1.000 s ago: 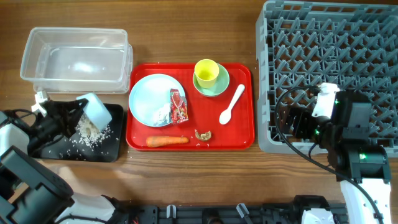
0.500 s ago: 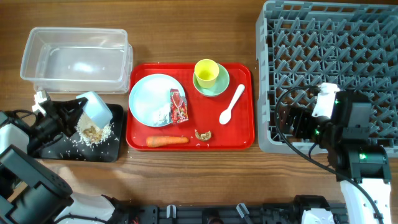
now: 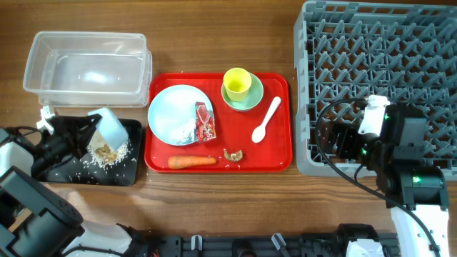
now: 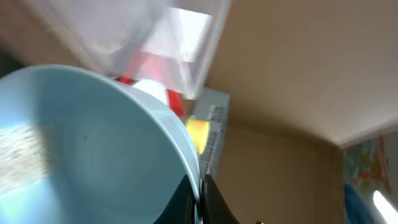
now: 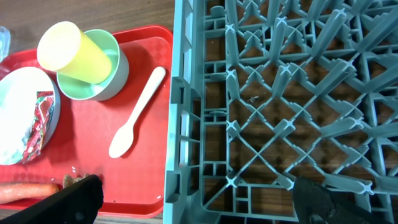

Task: Sort waste into correct bins and load items into the dishwasher rack
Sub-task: 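Carry the bowl over the black tray and tip rice out with left gripper, then set the empty blue bowl back on the red tray with left gripper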

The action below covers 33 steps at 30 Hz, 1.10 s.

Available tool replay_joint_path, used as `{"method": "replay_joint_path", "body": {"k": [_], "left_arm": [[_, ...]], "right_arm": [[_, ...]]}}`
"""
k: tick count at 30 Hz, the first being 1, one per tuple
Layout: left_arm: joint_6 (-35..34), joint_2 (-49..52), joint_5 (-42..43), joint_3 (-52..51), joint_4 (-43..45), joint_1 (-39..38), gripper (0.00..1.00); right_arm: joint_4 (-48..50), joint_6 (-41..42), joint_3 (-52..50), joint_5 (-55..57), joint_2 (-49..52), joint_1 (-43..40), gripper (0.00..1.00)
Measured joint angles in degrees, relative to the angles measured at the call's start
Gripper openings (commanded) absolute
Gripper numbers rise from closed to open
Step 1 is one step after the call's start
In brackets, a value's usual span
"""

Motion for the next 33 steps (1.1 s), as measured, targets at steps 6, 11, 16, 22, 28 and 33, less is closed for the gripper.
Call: {"method": "replay_joint_path", "body": {"k": [6,11,16,22,28,33], "left_arm": [[0.2,0.0,0.6,0.0,0.3,0.9,0.04],[1.9,0.0,4.3,-0.1,-0.2,1.3,0.04],[1.2,0.0,4.3,-0.1,0.8,1.3,0.04],[0.0,0.0,3.2,-0.1,1.1,1.3,0.04],[-0.4,0.0,1.6,-0.1,-0.2,0.3,0.04],[0.2,-4.5,0.7,-0.1,-0.1,-5.1,0.04]], "right_arm": [[-0.4,0.0,0.0,0.0,0.0,0.0,1.00],[-0.6,0.0,0.0,0.0,0.0,0.0,1.00],[-0.7,0.0,0.0,0.0,0.0,0.0,1.00],[-0.8,0.0,0.0,0.0,0.0,0.0,1.00],[-0.8,0.0,0.0,0.0,0.0,0.0,1.00],[-0.8,0.0,0.0,0.0,0.0,0.0,1.00]]}}
